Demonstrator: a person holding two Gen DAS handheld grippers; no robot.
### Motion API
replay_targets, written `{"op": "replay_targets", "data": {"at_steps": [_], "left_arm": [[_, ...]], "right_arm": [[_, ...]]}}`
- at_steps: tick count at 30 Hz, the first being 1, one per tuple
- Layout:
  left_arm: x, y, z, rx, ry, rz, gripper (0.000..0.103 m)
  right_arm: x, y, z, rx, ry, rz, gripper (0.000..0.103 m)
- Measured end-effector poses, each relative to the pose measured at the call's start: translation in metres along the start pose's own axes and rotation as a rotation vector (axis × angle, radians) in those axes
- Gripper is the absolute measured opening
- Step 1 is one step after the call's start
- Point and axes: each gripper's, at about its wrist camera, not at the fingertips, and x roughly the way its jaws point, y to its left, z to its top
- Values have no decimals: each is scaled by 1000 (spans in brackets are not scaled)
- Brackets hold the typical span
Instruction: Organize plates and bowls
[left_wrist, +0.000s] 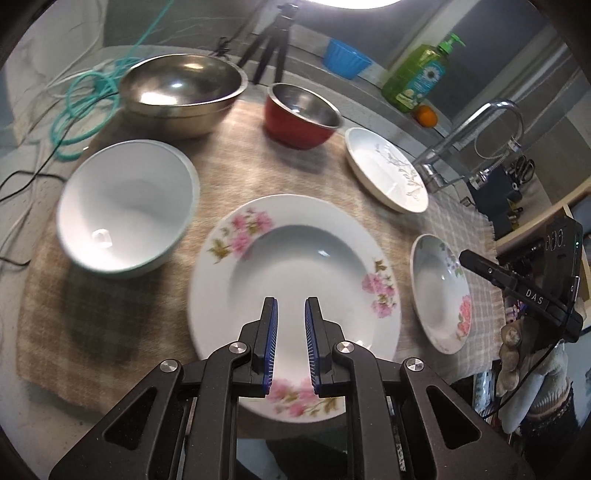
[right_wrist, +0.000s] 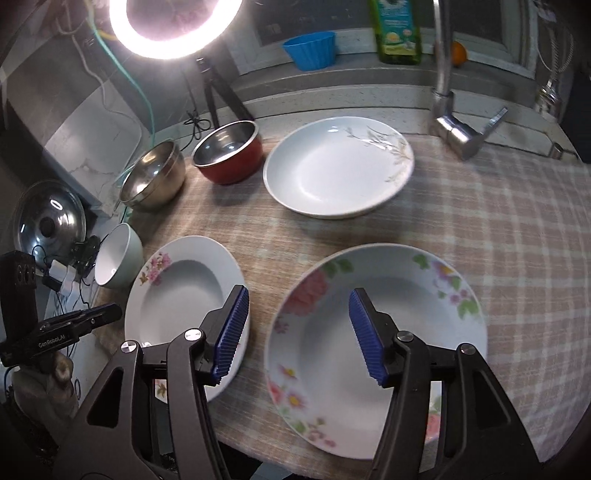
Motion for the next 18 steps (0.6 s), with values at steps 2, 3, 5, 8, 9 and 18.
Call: {"op": "replay_targets", "data": {"at_steps": [2, 3, 5, 8, 9, 18], "left_arm": [[6, -14, 4, 28, 4, -15, 13], [9, -21, 6, 43, 7, -22, 13], [16, -34, 9, 72, 18, -42, 16], [27, -54, 13, 106, 35, -65, 30], [30, -59, 13, 116, 42, -73, 30], [72, -108, 14, 208, 124, -141, 30]], "right_arm": [[-6, -12, -3, 21, -8, -29, 59], [-9, -20, -5, 36, -8, -39, 59], [-13, -34, -7, 66, -3, -64, 59], [-19, -55, -11, 102, 9, -93, 59], [-21, -60, -13, 111, 11, -108, 59], [-27, -106, -27, 198, 30, -119, 59]]}}
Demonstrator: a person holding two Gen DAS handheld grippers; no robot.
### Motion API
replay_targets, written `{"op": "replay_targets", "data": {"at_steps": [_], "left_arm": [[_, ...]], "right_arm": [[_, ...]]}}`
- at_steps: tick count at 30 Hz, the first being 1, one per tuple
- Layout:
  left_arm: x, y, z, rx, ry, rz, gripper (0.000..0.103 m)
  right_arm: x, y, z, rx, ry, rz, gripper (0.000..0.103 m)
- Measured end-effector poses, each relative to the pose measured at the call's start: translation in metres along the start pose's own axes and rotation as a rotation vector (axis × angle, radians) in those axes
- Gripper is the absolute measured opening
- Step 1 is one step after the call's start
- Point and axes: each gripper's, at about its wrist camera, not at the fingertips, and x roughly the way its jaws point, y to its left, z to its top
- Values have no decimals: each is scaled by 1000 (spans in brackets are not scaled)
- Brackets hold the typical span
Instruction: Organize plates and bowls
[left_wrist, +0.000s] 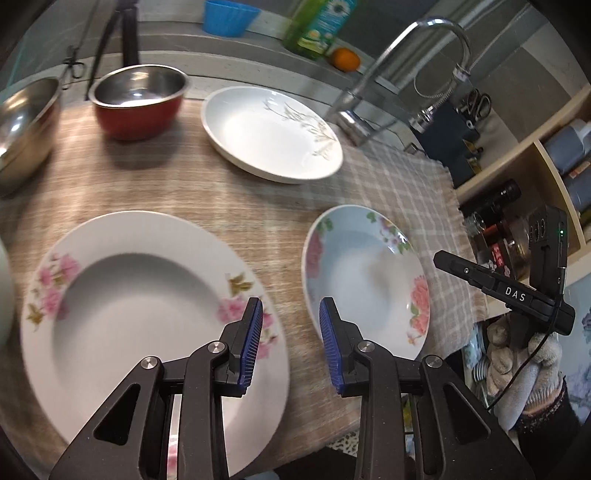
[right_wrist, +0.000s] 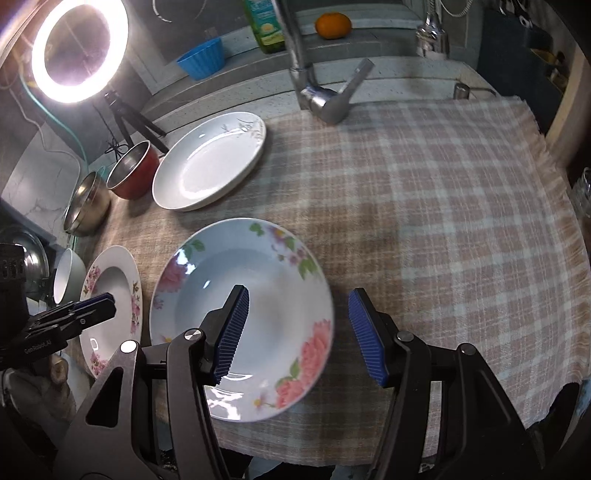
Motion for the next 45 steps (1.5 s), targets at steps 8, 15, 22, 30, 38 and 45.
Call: {"op": "replay_targets", "data": {"at_steps": [8, 15, 22, 30, 38, 45], "left_arm": [[27, -10, 8, 15, 58, -25, 27], [38, -10, 10, -1, 98, -33, 18], [45, -8, 11, -18, 119, -41, 16], [49, -10, 13, -24, 127, -37, 14], [49, -10, 12, -22, 122, -32, 13], [46, -9, 10, -23, 117, -28, 13]], "right_arm": [[13, -29, -7, 84, 56, 64, 43], [25, -39, -10, 132, 96, 129, 33], [37, -44, -8, 158, 125, 167, 23], [46, -46, -9, 182, 155, 220, 11], [43, -42, -9, 168, 151, 200, 12], [39, -38, -10, 165, 148, 194, 12]]}}
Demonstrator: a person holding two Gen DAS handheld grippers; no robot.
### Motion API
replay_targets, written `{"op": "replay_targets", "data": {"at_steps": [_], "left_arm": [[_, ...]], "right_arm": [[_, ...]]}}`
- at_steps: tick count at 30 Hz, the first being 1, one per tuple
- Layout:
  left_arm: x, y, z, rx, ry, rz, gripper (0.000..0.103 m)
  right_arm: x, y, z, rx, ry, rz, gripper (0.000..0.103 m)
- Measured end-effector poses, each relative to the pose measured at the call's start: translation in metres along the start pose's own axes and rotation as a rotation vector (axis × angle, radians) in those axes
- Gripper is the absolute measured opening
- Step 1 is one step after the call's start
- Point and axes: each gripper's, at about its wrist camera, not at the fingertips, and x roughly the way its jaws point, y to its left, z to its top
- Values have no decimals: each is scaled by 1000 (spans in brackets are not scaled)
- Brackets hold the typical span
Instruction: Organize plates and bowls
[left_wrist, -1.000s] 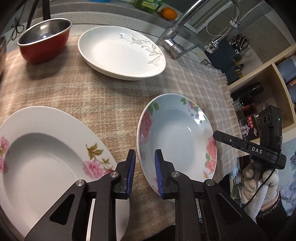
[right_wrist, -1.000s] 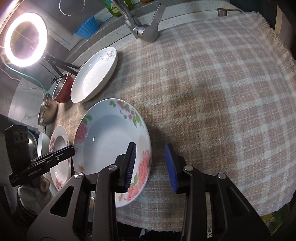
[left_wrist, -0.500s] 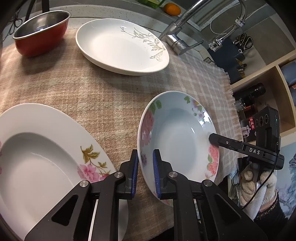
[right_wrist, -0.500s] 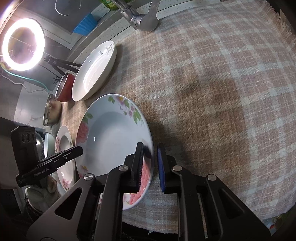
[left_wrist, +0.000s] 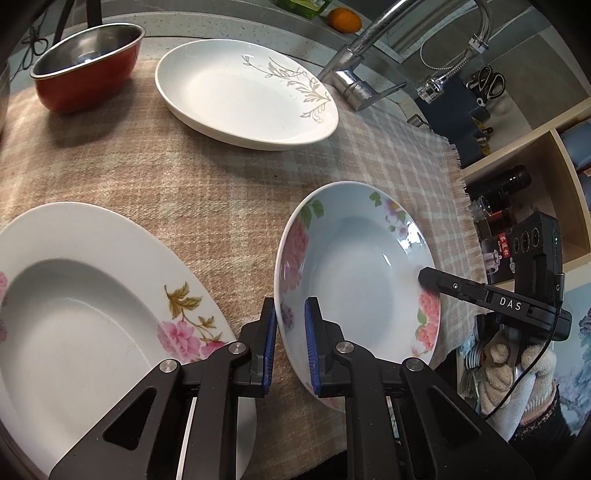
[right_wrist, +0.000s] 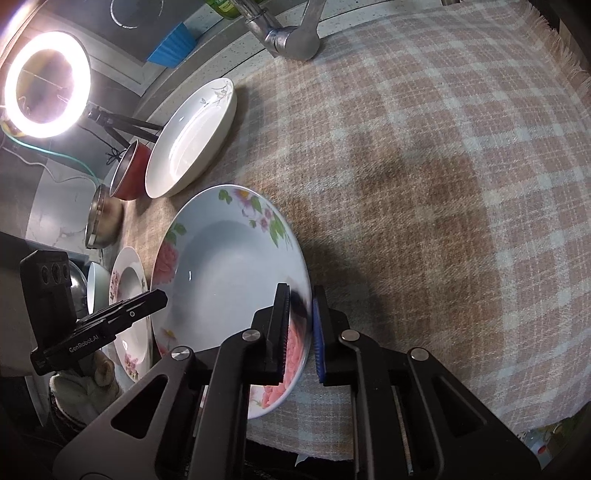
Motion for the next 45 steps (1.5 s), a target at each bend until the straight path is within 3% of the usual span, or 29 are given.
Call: {"op": "replay_targets", "data": {"at_steps": [16, 36, 45], "left_arm": [[-49, 18, -10, -38, -90, -4, 13], [-106, 103, -56, -196, -152, 80, 13], [-118, 132, -69, -246, -163, 110, 13]], "right_arm": [[-17, 52, 1, -93, -23, 29, 12], [47, 157, -20, -261, 93, 71, 12], [75, 182, -23, -302, 138, 65, 12]]}}
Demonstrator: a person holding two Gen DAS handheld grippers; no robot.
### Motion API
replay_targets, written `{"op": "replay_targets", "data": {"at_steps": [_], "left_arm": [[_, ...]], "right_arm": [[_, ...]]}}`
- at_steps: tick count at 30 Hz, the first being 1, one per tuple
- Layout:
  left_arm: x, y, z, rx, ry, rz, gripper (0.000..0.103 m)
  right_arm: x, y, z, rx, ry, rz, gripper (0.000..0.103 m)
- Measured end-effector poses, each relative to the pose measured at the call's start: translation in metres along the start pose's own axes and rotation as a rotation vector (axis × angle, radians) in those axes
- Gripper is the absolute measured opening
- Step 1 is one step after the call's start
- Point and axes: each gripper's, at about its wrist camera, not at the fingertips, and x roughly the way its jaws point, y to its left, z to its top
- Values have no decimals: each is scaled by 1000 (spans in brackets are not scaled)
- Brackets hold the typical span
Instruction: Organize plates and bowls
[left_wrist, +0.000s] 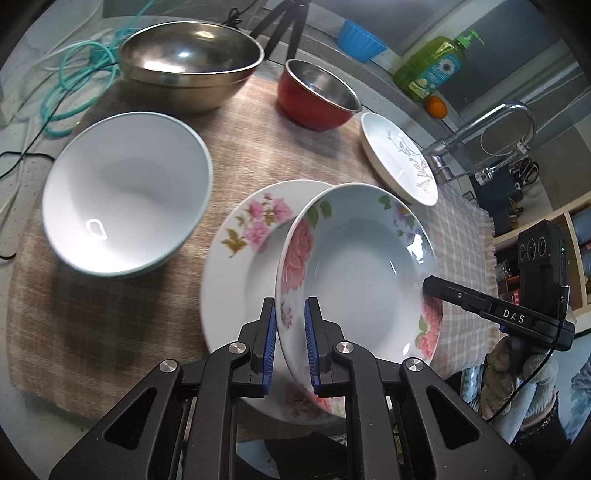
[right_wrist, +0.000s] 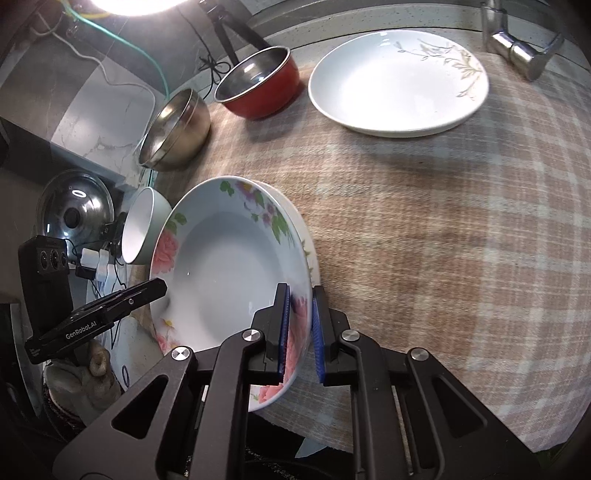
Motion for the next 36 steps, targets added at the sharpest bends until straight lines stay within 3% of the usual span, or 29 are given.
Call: {"op": "replay_targets", "data": {"at_steps": [17, 25, 36], "left_arm": [[5, 23, 2, -34, 23, 14, 13], [5, 22, 3, -30, 25, 25, 13], [8, 15, 4, 10, 22, 68, 13]], "right_arm": [[23, 22, 6, -54, 31, -67, 13], [23, 30, 7, -100, 34, -123, 17], [19, 29, 7, -102, 21, -136, 18]]}}
